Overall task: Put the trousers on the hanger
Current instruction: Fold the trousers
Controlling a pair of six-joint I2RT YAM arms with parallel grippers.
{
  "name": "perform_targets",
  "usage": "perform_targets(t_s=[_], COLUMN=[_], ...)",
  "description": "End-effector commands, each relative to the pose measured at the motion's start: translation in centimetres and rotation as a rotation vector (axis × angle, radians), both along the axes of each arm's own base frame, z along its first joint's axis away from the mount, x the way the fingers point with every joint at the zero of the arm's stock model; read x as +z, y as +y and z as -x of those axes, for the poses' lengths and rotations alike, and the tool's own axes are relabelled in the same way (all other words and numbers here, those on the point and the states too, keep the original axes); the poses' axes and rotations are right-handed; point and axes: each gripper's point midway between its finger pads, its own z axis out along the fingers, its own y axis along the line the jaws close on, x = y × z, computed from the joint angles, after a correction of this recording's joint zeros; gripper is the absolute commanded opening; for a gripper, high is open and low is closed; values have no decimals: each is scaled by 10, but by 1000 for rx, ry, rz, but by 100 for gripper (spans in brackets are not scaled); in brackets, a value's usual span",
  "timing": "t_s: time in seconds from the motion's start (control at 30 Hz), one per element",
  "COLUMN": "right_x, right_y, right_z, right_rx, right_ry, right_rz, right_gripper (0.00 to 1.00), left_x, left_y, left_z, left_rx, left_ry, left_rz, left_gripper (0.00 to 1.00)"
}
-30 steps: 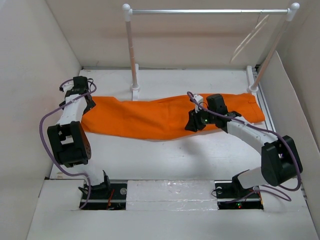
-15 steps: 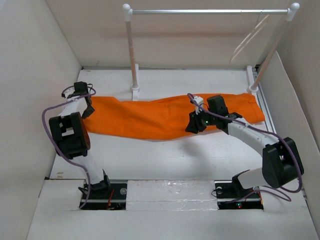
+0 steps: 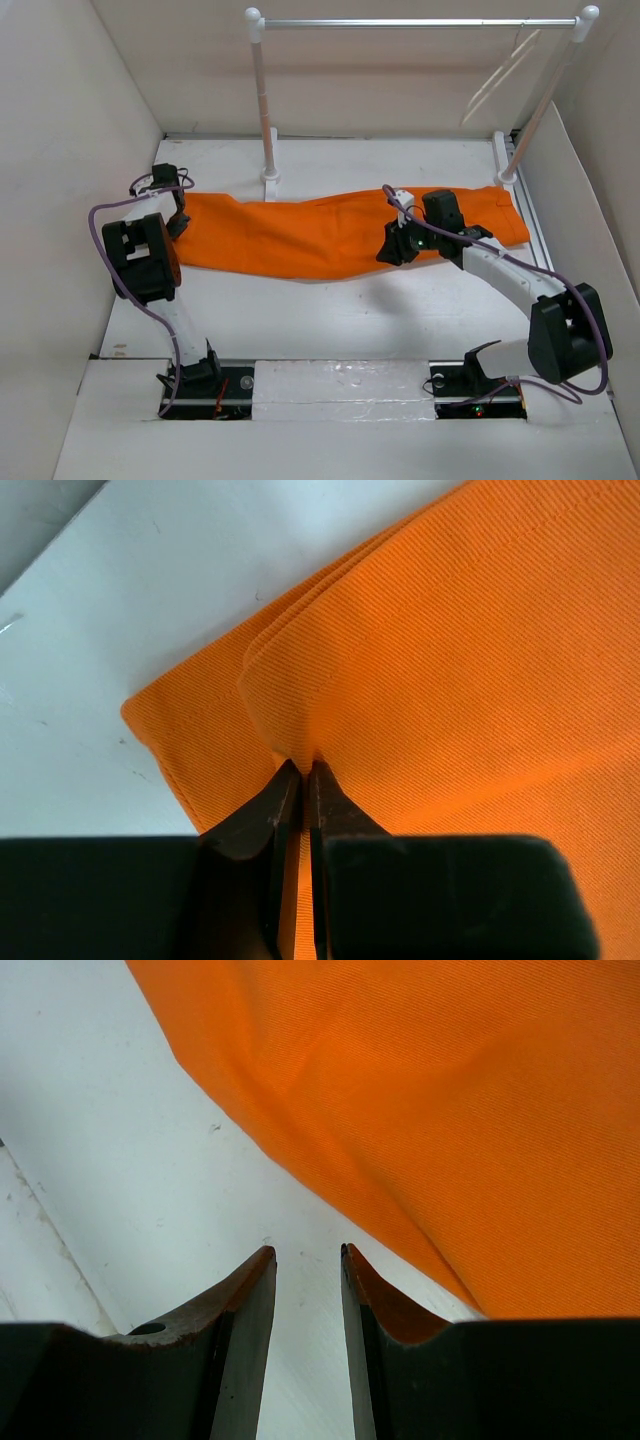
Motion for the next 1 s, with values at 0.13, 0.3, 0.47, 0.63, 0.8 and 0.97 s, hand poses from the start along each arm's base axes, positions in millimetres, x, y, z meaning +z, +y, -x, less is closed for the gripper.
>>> perform_targets(t_s=[0.13,0.3,0.47,0.63,0.8,0.97], right_x=[12,7,11,17,22,21], right_y=[1,4,6,4,5,7], right_z=[-3,-2,-3,-3,-3,0], right_rx=[31,46,57,59,58,65], right_ry=[-41,-27,-32,-43,-53,-51], right_rz=[-21,-33,-39,-30,-41,-43], right_gripper=[38,38,38,38,38,38], left_x=[38,88,53,54,78,108], left_y=[-5,-17,-46,-67,-63,-42], left_z=[-18,-35,-55,-72,-69,-48], left_rx=[-20,-105,-237,-281,-263,-174], left_ry=[-51,-22,196,199,100,-95], left_rz=[-35,-192,-238,-258,-247,-155], left_gripper=[0,0,19,84,83,79])
